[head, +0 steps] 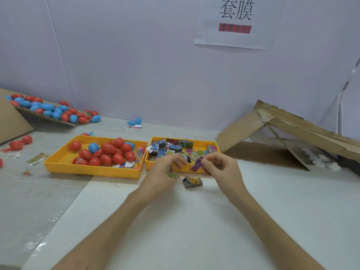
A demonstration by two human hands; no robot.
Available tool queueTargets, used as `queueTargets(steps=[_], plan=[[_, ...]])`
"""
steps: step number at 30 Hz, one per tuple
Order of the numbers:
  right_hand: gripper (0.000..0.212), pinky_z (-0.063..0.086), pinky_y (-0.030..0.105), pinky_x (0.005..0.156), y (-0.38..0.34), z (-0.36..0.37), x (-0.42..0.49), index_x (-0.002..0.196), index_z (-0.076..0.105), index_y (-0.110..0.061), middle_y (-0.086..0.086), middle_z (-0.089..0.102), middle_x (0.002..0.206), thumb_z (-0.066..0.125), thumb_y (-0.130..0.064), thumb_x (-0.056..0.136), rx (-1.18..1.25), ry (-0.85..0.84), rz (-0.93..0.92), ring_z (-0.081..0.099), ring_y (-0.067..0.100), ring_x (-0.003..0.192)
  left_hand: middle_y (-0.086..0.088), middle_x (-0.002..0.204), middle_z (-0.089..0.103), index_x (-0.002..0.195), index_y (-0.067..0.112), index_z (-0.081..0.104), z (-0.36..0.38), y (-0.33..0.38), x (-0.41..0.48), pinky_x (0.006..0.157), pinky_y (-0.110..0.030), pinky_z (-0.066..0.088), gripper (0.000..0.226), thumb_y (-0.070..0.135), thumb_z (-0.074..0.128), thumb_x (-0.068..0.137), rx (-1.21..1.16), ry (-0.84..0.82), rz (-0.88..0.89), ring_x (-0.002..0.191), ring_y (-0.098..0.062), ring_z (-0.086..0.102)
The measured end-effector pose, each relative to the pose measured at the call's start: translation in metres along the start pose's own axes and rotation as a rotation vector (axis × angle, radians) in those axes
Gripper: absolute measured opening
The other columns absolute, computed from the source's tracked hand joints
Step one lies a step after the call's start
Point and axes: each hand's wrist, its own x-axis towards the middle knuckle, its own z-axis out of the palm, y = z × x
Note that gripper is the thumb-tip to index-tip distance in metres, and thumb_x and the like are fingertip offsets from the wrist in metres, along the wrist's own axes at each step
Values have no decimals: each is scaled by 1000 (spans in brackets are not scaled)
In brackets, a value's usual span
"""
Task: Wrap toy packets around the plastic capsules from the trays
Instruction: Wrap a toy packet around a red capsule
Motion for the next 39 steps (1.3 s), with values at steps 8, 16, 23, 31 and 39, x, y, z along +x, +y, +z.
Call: queueTargets(steps=[8, 16, 23, 31, 39], plan=[[19, 52, 24, 66, 2, 2, -3, 77, 72, -16, -2, 71, 69, 71, -1, 87, -172, -108, 42, 68, 13, 67, 16, 92, 50, 109, 36, 55, 0, -2, -2, 53, -27, 43, 58, -1, 73, 67, 466, 84, 42, 82, -10, 54], [18, 50, 18, 64, 4, 1, -1, 78, 73, -14, 0, 72, 69, 70, 2, 87, -161, -78, 39, 69, 11, 66, 16, 86, 53, 100, 35, 60, 0, -4, -3, 56, -29, 44, 47, 0, 67, 70, 443, 101, 29, 81, -7, 51], [16, 59, 26, 73, 5, 1, 0, 79, 74, -11, 14, 73, 80, 71, 2, 88, 6, -21, 98, 73, 19, 74, 13, 84, 61, 92, 32, 66, 6, -6, -4, 71, -41, 53, 26, 8, 60, 88, 226, 165, -14, 85, -10, 58], [16, 52, 17, 72, 9, -14, 10, 81, 76, -25, -10, 76, 80, 75, -11, 88, -92, 229, 40, 72, 8, 82, 12, 84, 64, 93, 35, 64, 0, 5, 3, 75, -40, 54, 38, -2, 62, 81, 89, 325, -15, 89, -13, 62], [14, 39, 17, 81, 12, -19, 13, 81, 76, -24, -6, 71, 113, 76, -11, 86, -308, 201, 17, 61, 7, 112, -11, 135, 40, 152, 17, 22, -12, 23, 63, 79, -37, 46, 94, 5, 77, 76, 676, 192, -123, 110, -29, 53]])
